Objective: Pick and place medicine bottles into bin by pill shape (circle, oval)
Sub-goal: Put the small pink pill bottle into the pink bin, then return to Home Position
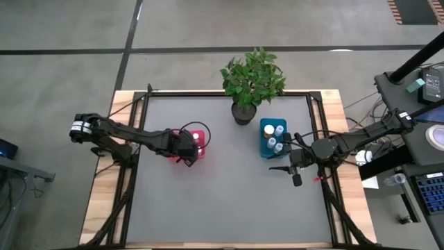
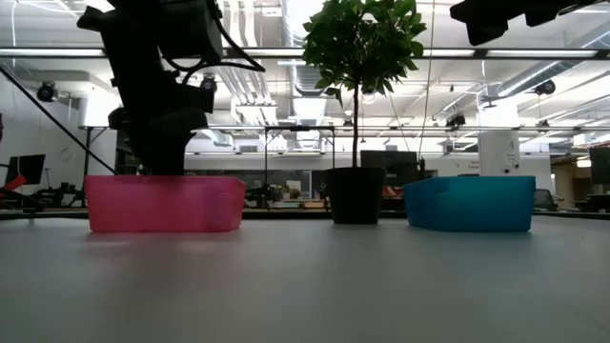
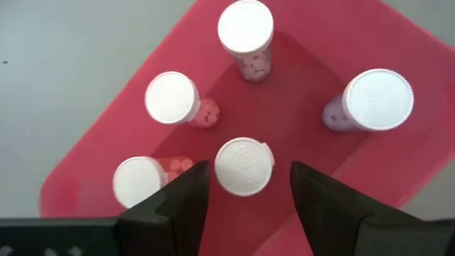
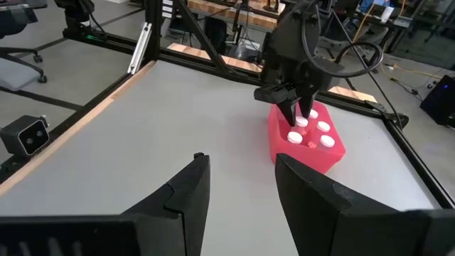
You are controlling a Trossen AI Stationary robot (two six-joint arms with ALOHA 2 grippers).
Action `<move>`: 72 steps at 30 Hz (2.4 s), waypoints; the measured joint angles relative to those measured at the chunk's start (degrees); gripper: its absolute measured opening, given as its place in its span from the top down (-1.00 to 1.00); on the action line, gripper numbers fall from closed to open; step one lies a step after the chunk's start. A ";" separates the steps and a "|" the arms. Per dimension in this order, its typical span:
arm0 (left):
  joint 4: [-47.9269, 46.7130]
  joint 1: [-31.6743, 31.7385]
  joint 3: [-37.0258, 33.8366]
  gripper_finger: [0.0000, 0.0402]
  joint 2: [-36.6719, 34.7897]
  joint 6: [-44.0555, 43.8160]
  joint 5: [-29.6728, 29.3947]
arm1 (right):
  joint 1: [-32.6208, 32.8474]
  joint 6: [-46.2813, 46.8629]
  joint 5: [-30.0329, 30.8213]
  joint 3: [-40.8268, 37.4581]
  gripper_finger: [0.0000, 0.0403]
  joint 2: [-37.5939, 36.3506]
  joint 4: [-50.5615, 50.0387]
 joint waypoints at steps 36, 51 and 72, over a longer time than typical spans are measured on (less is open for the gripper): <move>29.40 -2.73 -5.99 0.22 -27.29 44.89 10.80 | -1.64 -10.87 -0.10 -10.16 0.33 -6.20 10.97; 48.50 -2.27 -26.84 0.92 -50.68 48.54 11.21 | -1.64 -14.80 -0.08 -18.84 0.39 -29.90 10.54; 59.81 -2.25 -49.37 0.99 -77.58 54.60 8.97 | -5.08 -21.20 2.82 -24.08 0.60 -38.68 2.76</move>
